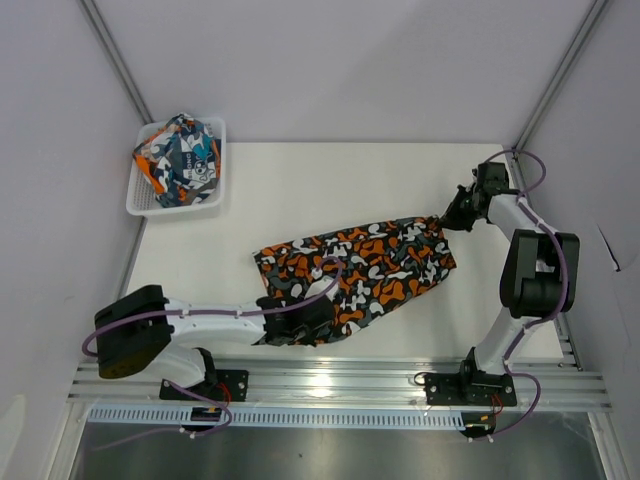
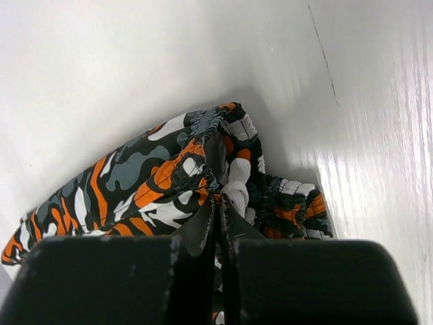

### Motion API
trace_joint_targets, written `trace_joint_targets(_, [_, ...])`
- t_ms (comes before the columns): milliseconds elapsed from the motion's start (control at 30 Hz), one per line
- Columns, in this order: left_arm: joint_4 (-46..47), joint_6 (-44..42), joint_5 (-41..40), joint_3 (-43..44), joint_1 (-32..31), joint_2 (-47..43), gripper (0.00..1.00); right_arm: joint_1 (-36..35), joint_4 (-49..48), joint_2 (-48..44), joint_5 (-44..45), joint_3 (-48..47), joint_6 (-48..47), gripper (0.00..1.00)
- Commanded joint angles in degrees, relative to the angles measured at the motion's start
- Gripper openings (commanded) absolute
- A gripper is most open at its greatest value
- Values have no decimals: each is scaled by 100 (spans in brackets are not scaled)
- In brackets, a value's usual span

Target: Fold and stack the shorts

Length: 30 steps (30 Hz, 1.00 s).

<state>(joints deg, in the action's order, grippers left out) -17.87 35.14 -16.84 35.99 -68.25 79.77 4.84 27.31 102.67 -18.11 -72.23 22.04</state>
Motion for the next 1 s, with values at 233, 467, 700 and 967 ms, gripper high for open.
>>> trace_joint_targets(233, [-595, 371, 128, 154, -479, 988, 0, 96, -156, 859, 158, -758, 178, 0])
trace_joint_targets(467, [-639, 345, 321, 75, -479, 830, 0, 61, 82, 974, 738, -1048, 125, 0])
trace_joint_targets(700, [-779, 371, 331, 75, -461, 497, 1, 17, 196, 992, 853, -1277, 125, 18])
trace_joint_targets(967, [-1201, 38, 691, 970, 73, -373, 44, 8, 336, 553, 773, -1250, 72, 45])
